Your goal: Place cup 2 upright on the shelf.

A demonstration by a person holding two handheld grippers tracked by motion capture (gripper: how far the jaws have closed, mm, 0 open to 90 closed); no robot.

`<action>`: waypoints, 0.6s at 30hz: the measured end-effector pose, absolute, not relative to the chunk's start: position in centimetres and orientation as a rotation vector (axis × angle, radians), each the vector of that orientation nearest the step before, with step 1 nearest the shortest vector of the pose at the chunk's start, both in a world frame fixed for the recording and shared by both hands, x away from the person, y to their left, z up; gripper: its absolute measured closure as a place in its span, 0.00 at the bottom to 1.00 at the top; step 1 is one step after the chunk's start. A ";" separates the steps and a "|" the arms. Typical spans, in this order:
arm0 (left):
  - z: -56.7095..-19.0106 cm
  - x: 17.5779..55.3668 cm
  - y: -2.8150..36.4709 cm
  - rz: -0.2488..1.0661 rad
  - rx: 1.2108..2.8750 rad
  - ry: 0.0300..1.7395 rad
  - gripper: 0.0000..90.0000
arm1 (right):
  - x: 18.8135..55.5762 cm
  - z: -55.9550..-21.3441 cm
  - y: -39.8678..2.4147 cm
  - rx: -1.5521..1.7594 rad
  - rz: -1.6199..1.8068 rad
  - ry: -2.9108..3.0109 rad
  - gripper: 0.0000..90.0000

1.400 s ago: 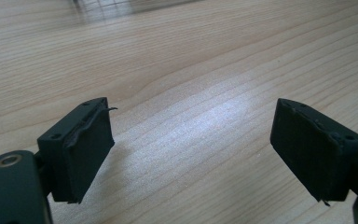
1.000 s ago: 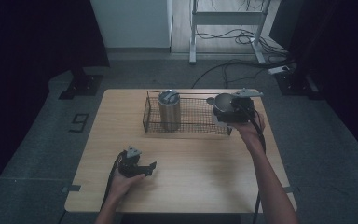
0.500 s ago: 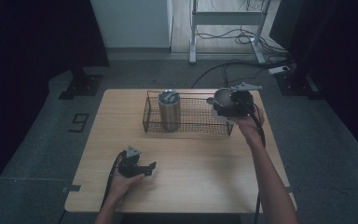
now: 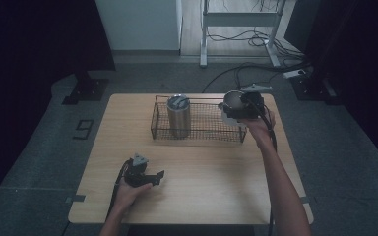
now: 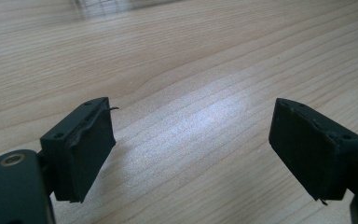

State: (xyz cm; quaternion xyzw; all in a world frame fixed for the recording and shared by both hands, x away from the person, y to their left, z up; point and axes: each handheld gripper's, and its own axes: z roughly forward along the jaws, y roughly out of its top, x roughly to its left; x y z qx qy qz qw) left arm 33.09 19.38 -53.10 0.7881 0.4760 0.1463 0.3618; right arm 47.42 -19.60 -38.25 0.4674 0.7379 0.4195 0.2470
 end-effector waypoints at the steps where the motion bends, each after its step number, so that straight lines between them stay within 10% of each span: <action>1: -53.1 33.1 19.4 0.376 2.031 1.226 0.16 | 47.5 -38.3 -19.5 1.275 1.143 2.014 0.07; 18: -53.3 33.1 19.2 0.370 2.042 1.222 0.16 | 49.4 -39.2 -18.6 1.286 1.115 2.033 0.07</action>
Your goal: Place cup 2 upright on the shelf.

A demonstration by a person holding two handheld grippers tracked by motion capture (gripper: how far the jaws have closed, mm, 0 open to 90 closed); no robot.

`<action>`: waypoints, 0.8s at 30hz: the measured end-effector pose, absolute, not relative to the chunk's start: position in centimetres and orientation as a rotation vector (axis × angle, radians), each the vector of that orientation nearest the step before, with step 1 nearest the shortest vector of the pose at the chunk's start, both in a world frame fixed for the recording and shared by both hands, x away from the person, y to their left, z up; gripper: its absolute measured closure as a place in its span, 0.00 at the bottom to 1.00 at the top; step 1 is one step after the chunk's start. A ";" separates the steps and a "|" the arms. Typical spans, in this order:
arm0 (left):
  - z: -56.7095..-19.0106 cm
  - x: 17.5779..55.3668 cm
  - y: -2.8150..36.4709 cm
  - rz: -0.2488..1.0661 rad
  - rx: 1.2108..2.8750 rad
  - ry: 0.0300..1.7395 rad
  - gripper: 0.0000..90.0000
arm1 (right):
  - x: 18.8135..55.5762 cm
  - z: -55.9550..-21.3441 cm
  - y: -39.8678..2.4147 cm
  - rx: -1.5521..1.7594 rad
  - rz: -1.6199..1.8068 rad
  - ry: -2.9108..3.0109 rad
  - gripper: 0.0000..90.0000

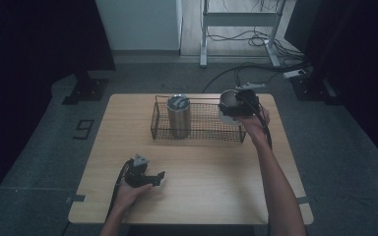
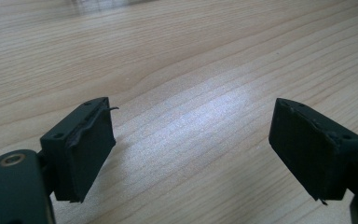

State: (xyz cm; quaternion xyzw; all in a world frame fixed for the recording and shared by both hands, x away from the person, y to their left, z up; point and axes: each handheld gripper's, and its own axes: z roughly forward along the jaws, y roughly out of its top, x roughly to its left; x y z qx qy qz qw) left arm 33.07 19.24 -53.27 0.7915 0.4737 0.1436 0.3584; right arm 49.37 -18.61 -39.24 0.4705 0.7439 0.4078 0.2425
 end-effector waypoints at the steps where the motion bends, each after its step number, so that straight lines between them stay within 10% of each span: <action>1: -53.3 33.1 19.2 0.370 2.043 1.222 0.16 | 49.4 -39.3 -18.6 1.287 1.117 2.034 0.07; 24: -53.4 33.1 19.2 0.358 2.047 1.224 0.16 | 51.8 -41.8 -17.6 1.332 1.105 2.062 0.07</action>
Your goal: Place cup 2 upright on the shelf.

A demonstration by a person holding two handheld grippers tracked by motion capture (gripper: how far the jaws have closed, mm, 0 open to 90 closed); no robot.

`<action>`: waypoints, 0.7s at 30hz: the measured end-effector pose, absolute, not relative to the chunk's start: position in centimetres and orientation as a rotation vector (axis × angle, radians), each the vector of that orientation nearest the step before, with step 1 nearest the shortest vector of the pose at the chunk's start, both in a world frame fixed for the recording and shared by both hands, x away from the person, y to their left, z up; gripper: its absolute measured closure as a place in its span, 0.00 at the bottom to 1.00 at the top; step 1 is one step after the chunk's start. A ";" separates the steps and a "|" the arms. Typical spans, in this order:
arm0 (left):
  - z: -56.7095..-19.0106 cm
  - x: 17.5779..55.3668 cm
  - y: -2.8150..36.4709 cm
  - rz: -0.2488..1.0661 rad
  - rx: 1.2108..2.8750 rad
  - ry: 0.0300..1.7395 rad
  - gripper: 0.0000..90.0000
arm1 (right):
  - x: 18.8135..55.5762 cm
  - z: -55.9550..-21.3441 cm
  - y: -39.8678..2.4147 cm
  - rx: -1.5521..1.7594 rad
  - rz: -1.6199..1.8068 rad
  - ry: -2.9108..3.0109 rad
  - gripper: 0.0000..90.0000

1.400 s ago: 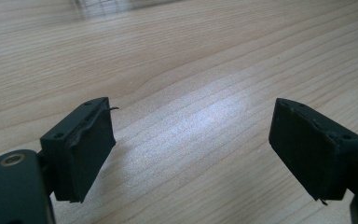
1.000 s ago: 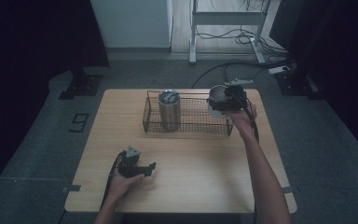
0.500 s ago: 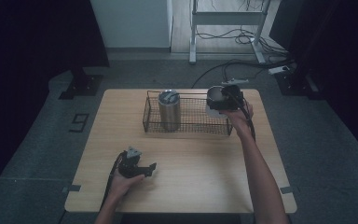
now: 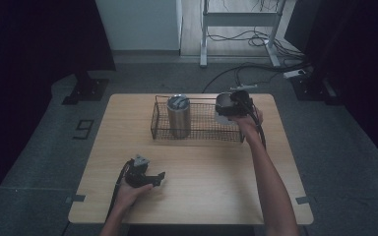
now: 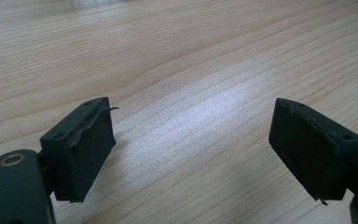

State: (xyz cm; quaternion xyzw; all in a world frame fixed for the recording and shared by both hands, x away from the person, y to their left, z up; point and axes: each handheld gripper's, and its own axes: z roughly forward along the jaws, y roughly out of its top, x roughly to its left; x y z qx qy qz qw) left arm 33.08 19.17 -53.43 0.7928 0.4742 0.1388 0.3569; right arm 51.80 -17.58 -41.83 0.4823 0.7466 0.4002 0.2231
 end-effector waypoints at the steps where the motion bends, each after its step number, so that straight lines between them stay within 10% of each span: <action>1: -53.4 33.1 19.2 0.360 2.049 1.223 0.16 | 51.9 -41.9 -17.5 1.335 1.105 2.062 0.07; 21: -53.9 33.1 18.8 0.357 2.072 1.219 0.16 | 53.4 -44.0 -17.0 1.364 1.077 2.083 0.07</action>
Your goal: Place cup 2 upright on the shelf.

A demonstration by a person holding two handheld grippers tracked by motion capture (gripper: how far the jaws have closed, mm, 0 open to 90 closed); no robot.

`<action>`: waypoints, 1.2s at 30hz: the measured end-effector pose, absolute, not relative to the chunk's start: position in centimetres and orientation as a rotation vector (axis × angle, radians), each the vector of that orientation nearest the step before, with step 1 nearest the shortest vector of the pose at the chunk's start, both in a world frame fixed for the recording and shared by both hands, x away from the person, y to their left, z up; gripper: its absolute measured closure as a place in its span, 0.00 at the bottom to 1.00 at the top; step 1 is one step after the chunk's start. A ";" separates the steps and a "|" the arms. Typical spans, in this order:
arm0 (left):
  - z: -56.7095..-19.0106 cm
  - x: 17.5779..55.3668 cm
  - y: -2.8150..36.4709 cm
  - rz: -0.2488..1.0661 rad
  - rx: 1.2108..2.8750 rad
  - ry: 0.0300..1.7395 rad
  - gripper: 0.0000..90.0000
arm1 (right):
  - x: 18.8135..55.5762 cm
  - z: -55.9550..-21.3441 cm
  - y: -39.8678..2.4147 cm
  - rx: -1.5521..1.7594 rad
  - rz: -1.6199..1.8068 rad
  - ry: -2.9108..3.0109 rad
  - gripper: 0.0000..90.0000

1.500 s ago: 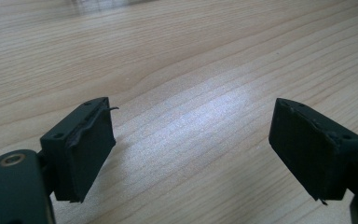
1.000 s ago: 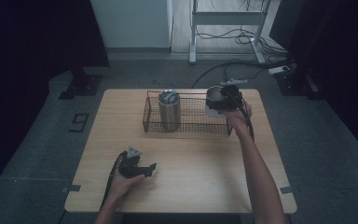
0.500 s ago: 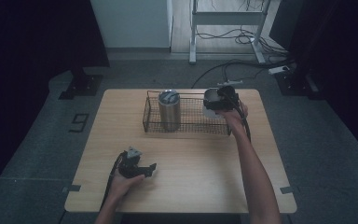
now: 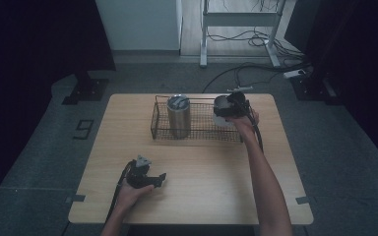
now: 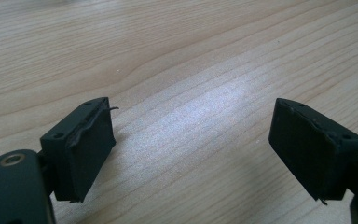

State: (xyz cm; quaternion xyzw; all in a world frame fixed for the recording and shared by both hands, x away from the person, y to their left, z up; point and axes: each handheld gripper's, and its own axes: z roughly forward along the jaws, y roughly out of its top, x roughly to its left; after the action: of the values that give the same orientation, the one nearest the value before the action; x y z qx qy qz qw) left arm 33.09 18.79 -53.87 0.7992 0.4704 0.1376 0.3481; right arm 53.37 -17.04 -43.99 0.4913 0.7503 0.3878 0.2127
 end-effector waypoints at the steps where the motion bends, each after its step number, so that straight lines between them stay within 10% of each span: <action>1: -53.9 33.1 18.8 0.356 2.073 1.220 0.16 | 53.4 -44.1 -17.0 1.366 1.075 2.086 0.07; 36: -54.2 33.0 18.2 0.338 2.100 1.205 0.16 | 54.8 -47.9 -16.4 1.427 0.949 2.169 0.07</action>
State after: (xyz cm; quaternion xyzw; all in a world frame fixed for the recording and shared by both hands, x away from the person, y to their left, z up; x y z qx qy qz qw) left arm 32.97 18.21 -54.17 0.8073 0.4634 0.1301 0.3415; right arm 54.82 -16.42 -47.86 0.5072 0.7707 0.3371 0.1876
